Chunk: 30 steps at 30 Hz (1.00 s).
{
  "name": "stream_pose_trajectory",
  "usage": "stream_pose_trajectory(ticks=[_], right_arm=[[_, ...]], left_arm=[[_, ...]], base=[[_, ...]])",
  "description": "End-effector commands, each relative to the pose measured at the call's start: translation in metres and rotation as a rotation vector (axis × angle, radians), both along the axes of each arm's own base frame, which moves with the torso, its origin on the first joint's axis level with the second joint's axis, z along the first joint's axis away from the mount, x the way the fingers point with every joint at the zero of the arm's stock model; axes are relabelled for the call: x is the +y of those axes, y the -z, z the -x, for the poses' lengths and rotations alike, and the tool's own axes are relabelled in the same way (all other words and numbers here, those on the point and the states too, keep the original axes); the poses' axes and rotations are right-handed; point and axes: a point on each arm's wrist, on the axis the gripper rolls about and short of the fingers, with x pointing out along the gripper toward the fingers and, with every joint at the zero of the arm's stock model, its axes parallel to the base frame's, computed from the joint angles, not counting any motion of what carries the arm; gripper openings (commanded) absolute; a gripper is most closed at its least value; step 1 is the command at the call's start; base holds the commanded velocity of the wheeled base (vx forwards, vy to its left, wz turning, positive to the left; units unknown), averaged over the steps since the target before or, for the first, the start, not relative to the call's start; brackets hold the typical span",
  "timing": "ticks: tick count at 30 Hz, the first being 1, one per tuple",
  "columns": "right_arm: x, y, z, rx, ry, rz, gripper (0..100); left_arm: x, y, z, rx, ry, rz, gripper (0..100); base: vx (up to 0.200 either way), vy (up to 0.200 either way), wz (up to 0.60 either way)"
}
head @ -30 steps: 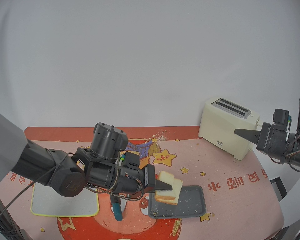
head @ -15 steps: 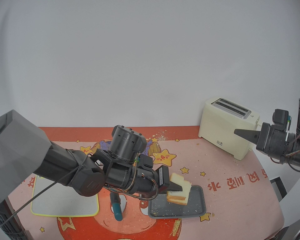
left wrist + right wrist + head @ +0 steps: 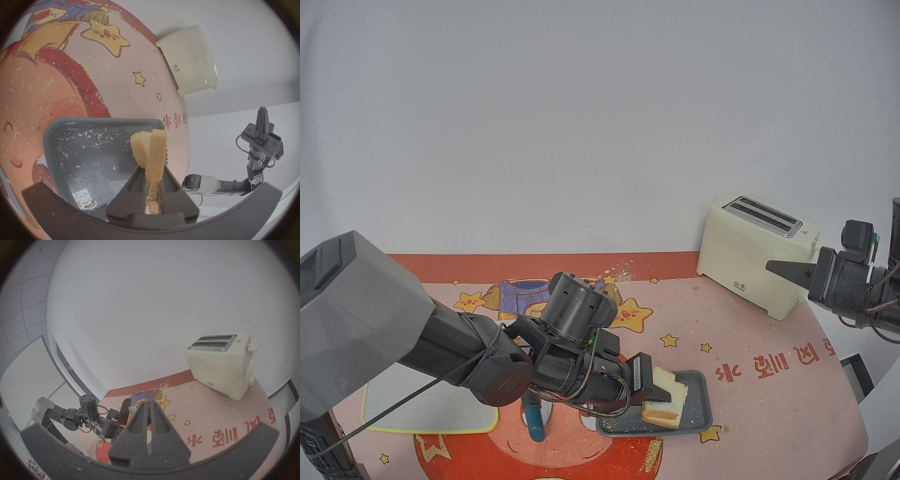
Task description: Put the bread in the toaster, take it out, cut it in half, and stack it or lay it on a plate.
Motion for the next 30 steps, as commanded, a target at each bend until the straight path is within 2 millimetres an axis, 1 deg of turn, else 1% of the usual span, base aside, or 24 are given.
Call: stream_pose_trajectory(ticks=[1,11,12,17,18,21,26,27,30], right_arm=[[0.000,0.001,-0.001,0.002,0.001,0.001,0],[0.000,0.000,0.000,0.000,-0.001,0.000,0],[0.000,0.000,0.000,0.000,-0.001,0.000,0],[0.000,0.000,0.000,-0.002,0.001,-0.001,0],[-0.001,-0.001,0.000,-0.003,0.001,-0.002,0],[0.000,-0.001,0.001,-0.003,-0.001,-0.002,0],[0.000,0.000,0.000,0.000,-0.001,0.000,0],[0.000,-0.001,0.001,-0.003,-0.001,-0.002,0],[0.000,-0.001,0.001,-0.003,-0.001,-0.002,0]], left_arm=[[-0.001,0.000,0.001,0.000,0.004,0.001,0],[-0.001,0.000,0.003,0.016,0.005,-0.016,0],[-0.001,0.000,0.003,0.016,0.005,-0.016,100],[0.000,0.003,0.005,0.013,-0.008,-0.041,100],[-0.001,0.005,0.011,0.006,-0.016,-0.065,100],[0.001,0.008,0.013,-0.008,-0.043,-0.096,100],[0.004,0.004,0.015,-0.036,-0.068,-0.111,100],[0.005,-0.002,0.016,-0.050,-0.074,-0.104,100],[0.006,-0.008,0.016,-0.073,-0.088,-0.099,100]], base=[[0.000,0.000,0.00],[0.000,0.000,0.00],[0.000,0.000,0.00],[0.000,0.000,0.00],[0.000,0.000,0.00],[0.000,0.000,0.00],[0.000,0.000,0.00],[0.000,0.000,0.00],[0.000,0.000,0.00]])
